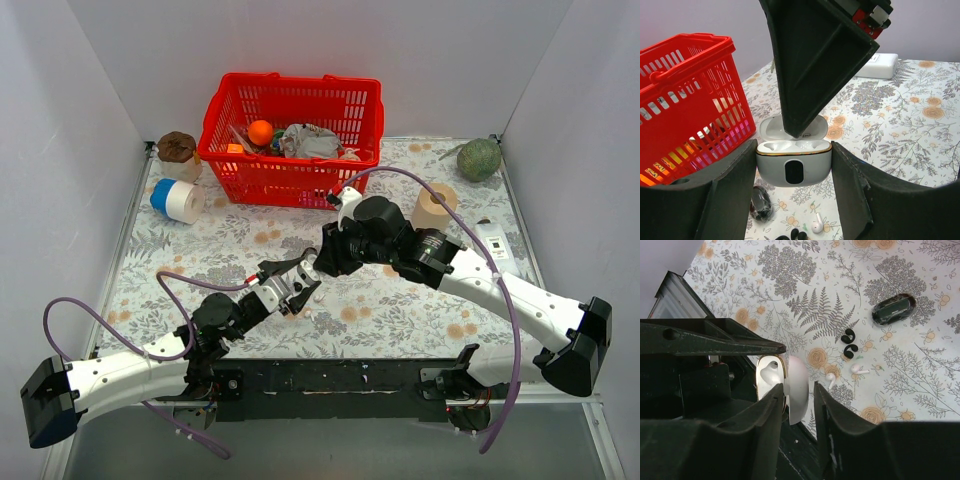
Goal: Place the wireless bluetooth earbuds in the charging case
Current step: Open the charging case, then adjust the charging case.
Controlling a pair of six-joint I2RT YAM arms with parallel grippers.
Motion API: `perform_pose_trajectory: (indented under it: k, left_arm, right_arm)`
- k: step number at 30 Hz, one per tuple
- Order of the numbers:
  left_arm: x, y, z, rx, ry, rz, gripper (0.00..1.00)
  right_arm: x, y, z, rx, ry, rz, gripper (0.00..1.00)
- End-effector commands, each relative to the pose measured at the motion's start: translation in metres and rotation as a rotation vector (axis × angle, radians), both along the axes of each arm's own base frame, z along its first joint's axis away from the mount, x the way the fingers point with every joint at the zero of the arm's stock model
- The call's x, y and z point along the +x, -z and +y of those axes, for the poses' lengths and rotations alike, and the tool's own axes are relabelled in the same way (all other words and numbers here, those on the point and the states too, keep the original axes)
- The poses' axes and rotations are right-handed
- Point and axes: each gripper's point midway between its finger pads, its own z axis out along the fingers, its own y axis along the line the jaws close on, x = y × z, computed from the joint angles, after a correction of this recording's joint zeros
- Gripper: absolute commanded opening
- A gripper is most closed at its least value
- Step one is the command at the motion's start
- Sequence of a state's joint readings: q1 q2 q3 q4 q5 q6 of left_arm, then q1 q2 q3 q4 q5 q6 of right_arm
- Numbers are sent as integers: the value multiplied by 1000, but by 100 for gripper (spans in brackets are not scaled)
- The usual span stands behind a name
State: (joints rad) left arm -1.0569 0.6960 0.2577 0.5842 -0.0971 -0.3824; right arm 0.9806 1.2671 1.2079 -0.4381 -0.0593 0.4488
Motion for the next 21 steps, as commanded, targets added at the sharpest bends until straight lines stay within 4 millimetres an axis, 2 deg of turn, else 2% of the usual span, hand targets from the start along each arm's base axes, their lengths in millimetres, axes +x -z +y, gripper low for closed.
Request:
perform_pose_trajectory:
  k: [1, 3, 4, 7, 10, 11, 13, 14, 15, 21]
  left_arm:
    - [-1, -23, 1, -59, -1, -22, 0]
    - [-1, -23, 0, -62, 2, -20, 0]
    - [-1, -23, 1, -61, 2, -19, 0]
    - [-1, -24, 1, -68, 0, -11, 0]
    - [-1, -21, 0, -67, 1, 5, 12]
    - [-1, -22, -1, -67, 1, 9, 32]
    - [3, -20, -2, -73, -13, 55, 57]
    - [10, -20, 3, -90, -64, 86, 98]
    - [15, -15, 2, -79, -87, 113, 98]
    - [29, -24, 6, -118, -180, 193, 98]
  right_arm:
    - [6, -15, 8, 47, -10, -24, 31]
    - [6, -12, 7, 39, -10, -22, 25]
    - [6, -12, 7, 37, -10, -27, 16]
    - [7, -12, 5, 30, -10, -37, 1]
    - [8, -17, 1, 25, -17, -70, 1]
    - [8, -18, 1, 20, -22, -84, 1]
    - [10, -27, -4, 11, -30, -133, 1]
    - [12, -30, -5, 5, -31, -149, 1]
    - [12, -32, -8, -7, -35, -159, 1]
    - [15, -51, -17, -54, -70, -249, 1]
